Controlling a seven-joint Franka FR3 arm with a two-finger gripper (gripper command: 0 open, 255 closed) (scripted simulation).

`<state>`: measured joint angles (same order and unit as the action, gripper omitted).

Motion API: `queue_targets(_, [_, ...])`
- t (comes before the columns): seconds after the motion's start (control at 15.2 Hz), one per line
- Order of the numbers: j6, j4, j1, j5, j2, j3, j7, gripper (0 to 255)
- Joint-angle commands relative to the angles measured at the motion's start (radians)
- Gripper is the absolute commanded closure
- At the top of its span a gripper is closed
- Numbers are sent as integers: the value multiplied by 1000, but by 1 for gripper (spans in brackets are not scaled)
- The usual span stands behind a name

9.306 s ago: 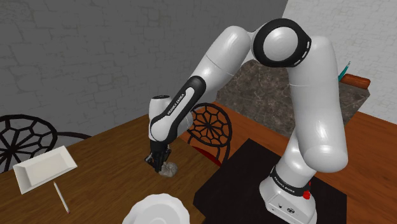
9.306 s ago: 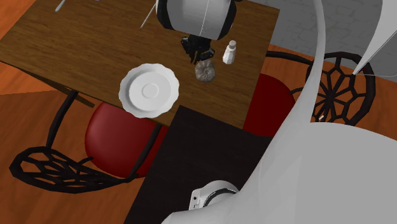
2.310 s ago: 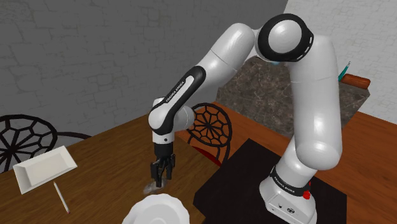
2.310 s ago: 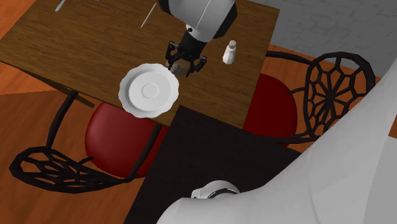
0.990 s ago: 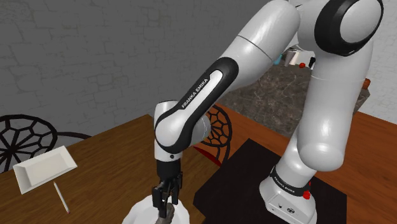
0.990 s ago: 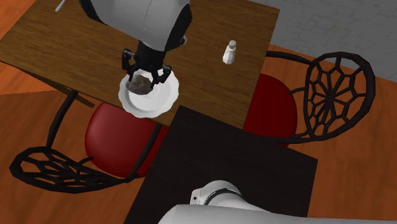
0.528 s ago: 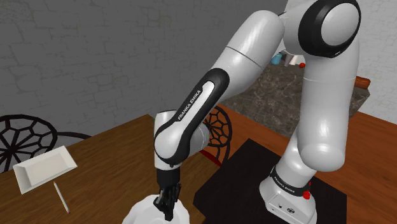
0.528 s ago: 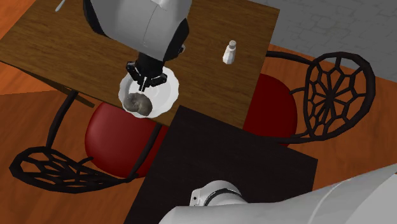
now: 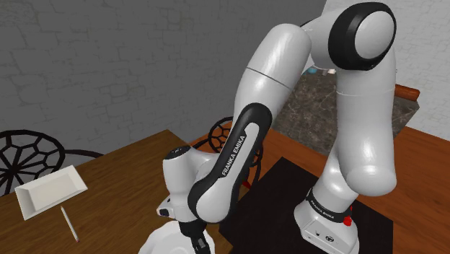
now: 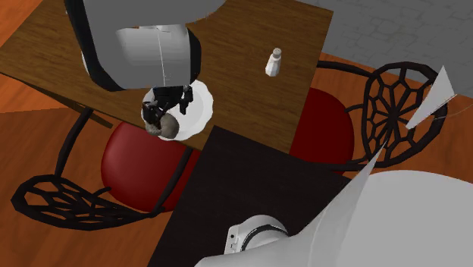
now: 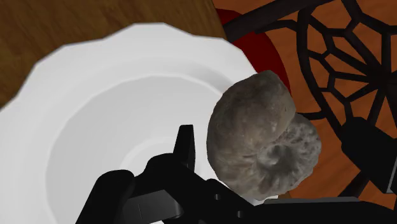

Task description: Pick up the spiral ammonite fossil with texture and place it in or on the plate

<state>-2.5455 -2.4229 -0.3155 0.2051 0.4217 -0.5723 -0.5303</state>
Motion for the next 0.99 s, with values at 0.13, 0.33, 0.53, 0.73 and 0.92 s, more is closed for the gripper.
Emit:
queue_targets(0.13, [-60,-12,-48,-133,46,27,-98,0])
queue_targets(0.33, [-101,-12,-71,-150,86,46,-86,0])
queue_targets(0.53, [-121,-12,-84,-158,107,57,-80,0])
queue_targets(0.73, [-121,-12,-84,-158,107,57,-80,0])
queue_targets(0.92, [-121,-12,-84,-158,107,57,-80,0])
